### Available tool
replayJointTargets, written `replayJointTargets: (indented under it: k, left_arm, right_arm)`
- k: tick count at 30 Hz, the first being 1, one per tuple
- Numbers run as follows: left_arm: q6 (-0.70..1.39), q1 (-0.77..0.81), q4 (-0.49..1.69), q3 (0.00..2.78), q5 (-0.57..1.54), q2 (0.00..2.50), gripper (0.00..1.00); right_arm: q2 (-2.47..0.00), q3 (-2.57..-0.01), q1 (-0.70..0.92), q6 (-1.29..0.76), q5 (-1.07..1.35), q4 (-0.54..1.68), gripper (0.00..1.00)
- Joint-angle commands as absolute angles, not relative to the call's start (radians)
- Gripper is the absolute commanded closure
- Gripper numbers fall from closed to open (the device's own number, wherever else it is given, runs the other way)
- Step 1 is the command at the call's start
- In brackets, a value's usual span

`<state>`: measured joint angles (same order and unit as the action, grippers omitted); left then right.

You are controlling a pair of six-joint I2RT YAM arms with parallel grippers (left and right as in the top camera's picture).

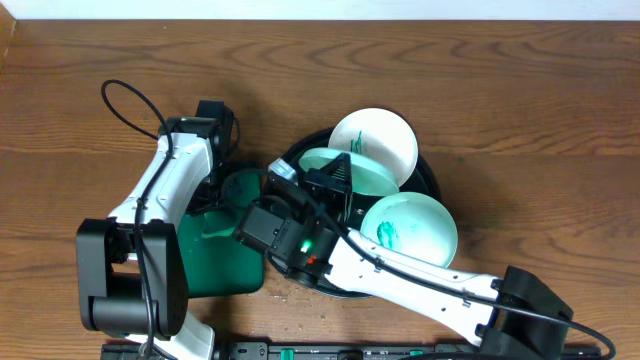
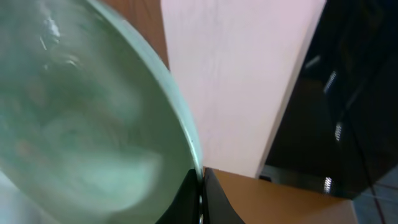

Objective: Clean dirty plates on tray and stack at the side
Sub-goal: 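Lift the plate with the right gripper and move it toward the right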

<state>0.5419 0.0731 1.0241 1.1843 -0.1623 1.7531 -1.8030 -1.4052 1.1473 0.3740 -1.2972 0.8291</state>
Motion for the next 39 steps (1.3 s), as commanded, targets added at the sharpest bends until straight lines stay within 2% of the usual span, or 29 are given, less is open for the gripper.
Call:
replayJointTargets:
  k: [1,5,19,30,39]
  left_arm:
    - [0.528,0.07,1.03,1.195,-0.164,1.756,0.93]
    - [0.528,0.07,1.031,1.195,-0.164,1.756,0.92]
    - [0.528,0.07,1.023,1.195,-0.164,1.756,0.93]
    - [0.528,0.07,1.023,1.195,-0.164,1.756,0.92]
    - [0.528,0.07,1.015,1.195,-0.164,1.756,0.93]
  right_arm:
    - [-1.778,-1.408,1.108,0.331,-1.282,0.831,0.99]
    - [-1.778,-1.408,1.143,0.33,-1.312,0.868,0.99]
    - [-1.775,-1.408,1.085,0.171,-1.102,0.94,0.99]
    - [-1.75,-1.409,0.859,0.173,-1.179,0.942,0.99]
    - [-1.621,-1.42,0.649,0.18,-1.166,0.918,0.99]
